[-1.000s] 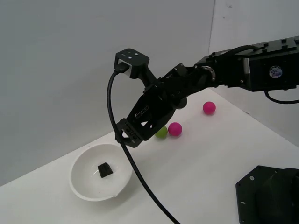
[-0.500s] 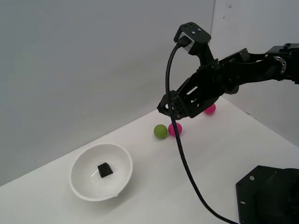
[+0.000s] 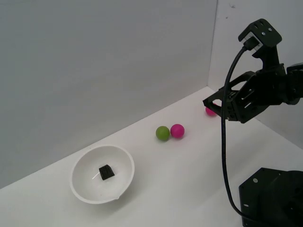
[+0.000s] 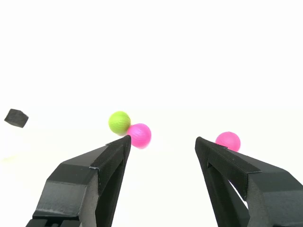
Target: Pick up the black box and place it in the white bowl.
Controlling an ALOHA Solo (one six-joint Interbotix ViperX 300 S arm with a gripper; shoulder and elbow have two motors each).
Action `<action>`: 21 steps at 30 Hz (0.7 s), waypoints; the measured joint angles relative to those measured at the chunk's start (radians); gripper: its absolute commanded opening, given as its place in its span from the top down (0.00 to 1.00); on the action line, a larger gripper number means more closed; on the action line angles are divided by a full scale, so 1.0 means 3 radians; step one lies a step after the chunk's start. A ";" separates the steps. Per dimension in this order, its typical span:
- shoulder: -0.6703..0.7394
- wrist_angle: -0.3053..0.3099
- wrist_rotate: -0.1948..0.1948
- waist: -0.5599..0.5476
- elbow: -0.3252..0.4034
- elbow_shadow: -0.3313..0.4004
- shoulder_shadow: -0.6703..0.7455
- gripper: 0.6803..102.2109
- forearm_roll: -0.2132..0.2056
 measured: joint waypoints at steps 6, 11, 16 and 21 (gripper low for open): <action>0.0164 0.0005 0.0133 0.0061 0.0056 0.0056 0.0164 0.28 0.0041; 0.0240 0.0005 0.0174 0.0123 0.0138 0.0138 0.0235 0.28 0.0056; 0.0363 -0.0077 0.0174 0.0189 0.0210 0.0199 0.0358 0.28 0.0056; 0.0440 -0.0097 0.0169 0.0245 0.0245 0.0251 0.0435 0.28 0.0056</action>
